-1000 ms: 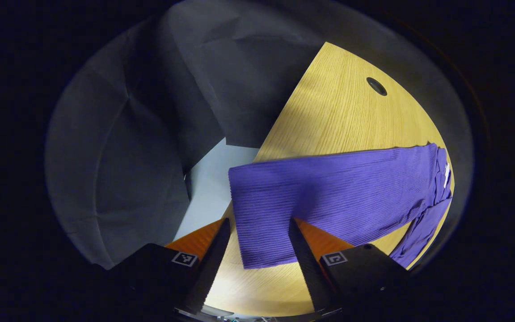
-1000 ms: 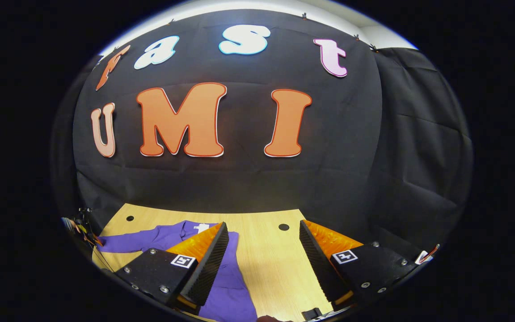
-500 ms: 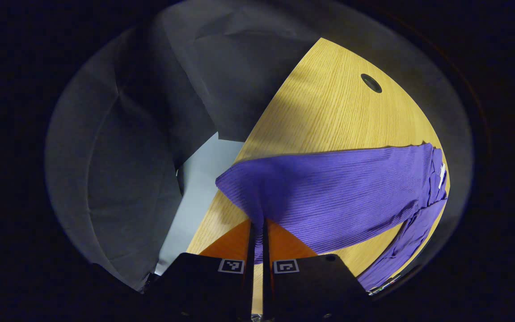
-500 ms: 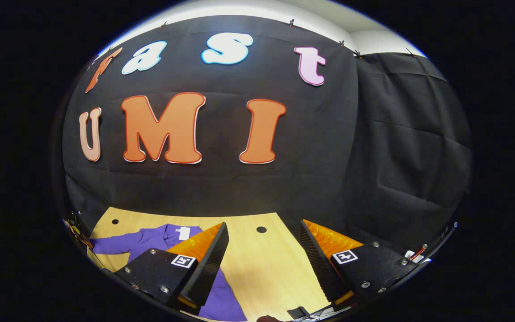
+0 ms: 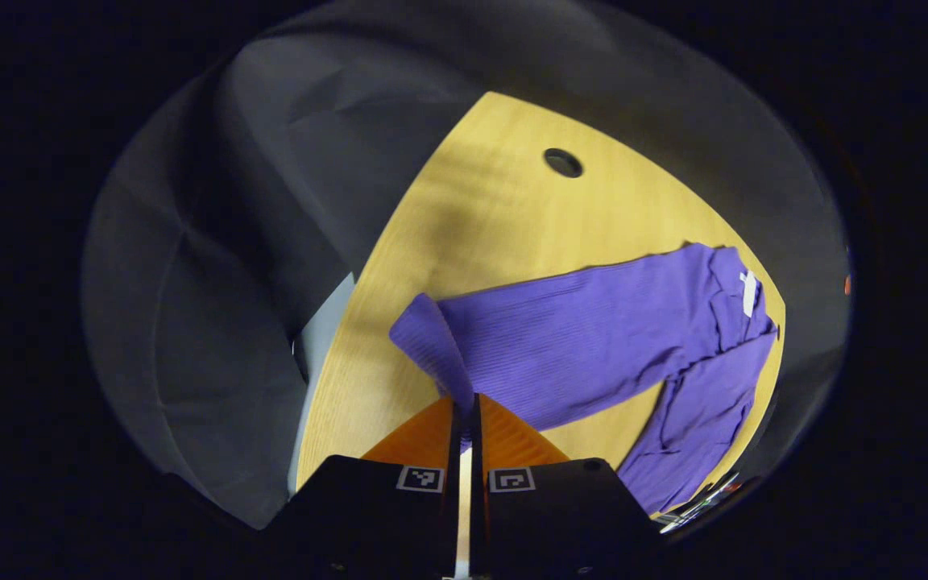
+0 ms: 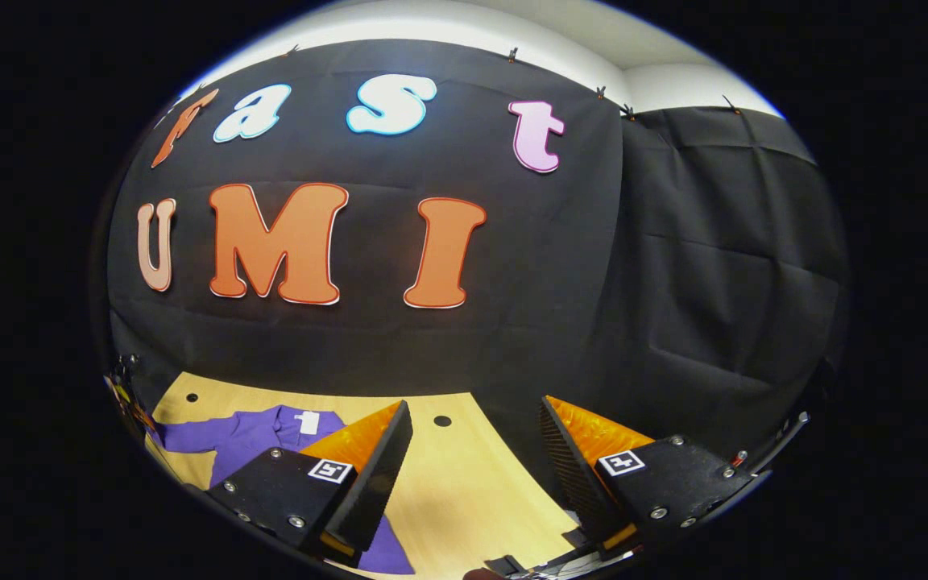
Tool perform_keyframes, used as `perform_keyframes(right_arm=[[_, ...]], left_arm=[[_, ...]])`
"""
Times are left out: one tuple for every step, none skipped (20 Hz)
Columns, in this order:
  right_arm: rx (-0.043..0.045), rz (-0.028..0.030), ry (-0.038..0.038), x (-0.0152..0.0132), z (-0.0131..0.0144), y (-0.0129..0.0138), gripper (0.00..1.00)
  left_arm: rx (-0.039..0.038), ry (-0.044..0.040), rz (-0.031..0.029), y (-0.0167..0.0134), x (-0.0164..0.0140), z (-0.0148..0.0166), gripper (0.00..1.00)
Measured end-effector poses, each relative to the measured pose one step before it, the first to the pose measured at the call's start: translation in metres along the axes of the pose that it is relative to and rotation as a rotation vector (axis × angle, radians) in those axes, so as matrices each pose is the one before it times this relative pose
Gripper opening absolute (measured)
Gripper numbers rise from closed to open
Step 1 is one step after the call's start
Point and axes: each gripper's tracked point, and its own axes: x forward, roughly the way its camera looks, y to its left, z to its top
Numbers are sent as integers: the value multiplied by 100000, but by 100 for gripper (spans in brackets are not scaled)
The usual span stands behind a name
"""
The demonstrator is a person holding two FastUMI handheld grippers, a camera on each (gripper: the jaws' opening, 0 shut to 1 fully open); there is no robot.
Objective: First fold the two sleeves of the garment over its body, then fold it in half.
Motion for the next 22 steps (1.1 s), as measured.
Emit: perform_keyframes(right_arm=[[100,-504,-916,-35,534,-470,95],[743,-53,-1072,-17,410,-386,95],[441,248,-357,28,269,-325,95],[-138,-119,-944,-85,237,-490,95],[-395,-522,-800,-28,376,-594,95],[-417,-21,-670,-174,254,-430,95],[-376,48,-527,-104,297,-260,95],[-541,-55,-534,-150,252,-344,95],[-140,-335,-417,139,182,-306,95],[496,518,-54,100,57,-17,95],[1052,953,-253,118,76,322,95],[1019,1582,189,100,-167,387,95],[449,1224,162,214,-239,376,95],[-124,901,161,246,-261,237,95],[-423,1002,376,230,-395,180,95],[-443,847,599,224,-385,246,95],[-381,1091,577,140,-324,301,95],[-216,570,658,149,-309,121,95],[-19,861,348,109,-324,70,95],[159,318,411,93,-262,-30,95],[436,307,519,106,-406,-136,95],[413,-37,632,3,-334,-200,95]], left_arm=[[2682,-873,-1129,-1318,-827,204,7],[2634,-840,-1211,-1349,-724,381,6],[2429,-886,-1109,-1177,-519,358,6],[1963,-742,-831,-1061,-461,384,6],[1932,-804,-1210,-1252,-378,428,6],[1533,-733,-1034,-1219,-382,605,6],[1085,-773,-1576,-1212,-743,403,6],[1016,-574,-1440,-1046,-613,344,6],[1179,-798,-1290,-992,-537,502,6],[1604,-576,-765,-992,-532,544,6],[1305,-854,-808,-1318,-499,481,6],[1372,-475,-582,-1104,-341,655,6],[1379,-439,-326,-1071,-176,564,6],[1539,-98,-282,-1000,-150,538,6],[1607,8,-438,-1171,-311,392,6],[1927,148,-625,-1278,-222,541,6],[2084,-226,-950,-1699,-154,700,7],[2249,-226,-1239,-1608,-207,591,6],[2150,-300,-1459,-2032,-105,610,6],[2650,-96,-1409,-1691,-157,615,6],[2640,-92,-1234,-1723,207,631,6],[2647,185,-1259,-1793,227,621,7]])
